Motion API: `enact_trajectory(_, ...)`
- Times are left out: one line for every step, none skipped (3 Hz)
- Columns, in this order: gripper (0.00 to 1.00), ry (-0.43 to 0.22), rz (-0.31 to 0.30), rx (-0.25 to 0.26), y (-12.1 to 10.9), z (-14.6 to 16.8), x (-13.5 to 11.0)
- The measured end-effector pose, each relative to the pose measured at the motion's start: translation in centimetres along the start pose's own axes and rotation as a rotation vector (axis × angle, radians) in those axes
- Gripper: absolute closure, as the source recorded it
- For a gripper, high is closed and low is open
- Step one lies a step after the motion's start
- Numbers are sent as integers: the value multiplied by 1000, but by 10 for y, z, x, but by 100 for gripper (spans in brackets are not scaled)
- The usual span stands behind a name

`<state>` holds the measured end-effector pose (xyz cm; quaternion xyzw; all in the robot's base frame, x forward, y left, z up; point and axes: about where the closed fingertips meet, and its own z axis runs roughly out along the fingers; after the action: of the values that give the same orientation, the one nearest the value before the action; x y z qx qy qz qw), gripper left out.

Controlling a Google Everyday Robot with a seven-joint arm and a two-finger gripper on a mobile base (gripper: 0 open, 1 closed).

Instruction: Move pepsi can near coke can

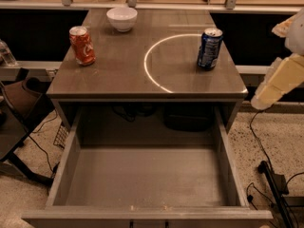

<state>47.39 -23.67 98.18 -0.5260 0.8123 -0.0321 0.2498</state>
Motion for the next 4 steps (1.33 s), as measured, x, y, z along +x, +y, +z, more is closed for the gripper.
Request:
enact_trajectory(0,-144,188,73,-51,22,11)
enact_trajectory(0,-349,358,163,-106,55,28)
enact_trajectory(0,-525,434,228,-134,75,34)
enact_trajectory(0,-698,473,320,-171,87,22)
